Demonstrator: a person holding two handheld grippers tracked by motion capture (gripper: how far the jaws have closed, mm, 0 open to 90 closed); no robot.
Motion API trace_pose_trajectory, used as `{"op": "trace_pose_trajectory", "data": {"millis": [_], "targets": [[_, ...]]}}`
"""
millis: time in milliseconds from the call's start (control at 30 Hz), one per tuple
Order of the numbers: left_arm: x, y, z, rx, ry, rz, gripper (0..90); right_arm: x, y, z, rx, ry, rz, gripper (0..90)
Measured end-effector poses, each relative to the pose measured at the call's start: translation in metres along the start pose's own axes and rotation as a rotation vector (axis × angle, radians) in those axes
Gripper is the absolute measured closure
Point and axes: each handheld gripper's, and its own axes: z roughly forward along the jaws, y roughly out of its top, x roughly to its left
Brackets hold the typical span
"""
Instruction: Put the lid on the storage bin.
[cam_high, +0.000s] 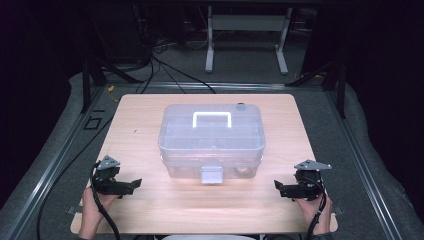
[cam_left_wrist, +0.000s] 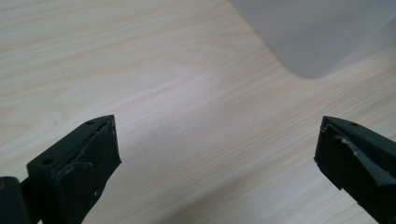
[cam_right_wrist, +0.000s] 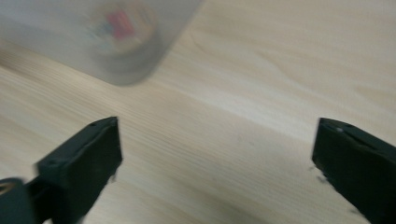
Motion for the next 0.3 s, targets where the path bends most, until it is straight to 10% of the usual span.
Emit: {"op": "trace_pose_trajectory", "data": {"millis": [300], "targets": [[0.004,-0.02,0.022,-0.026,0.043,-0.03,0.0,-0.012,-0.02,0.024,-0.002,-0.072,0.005,0.0]]}}
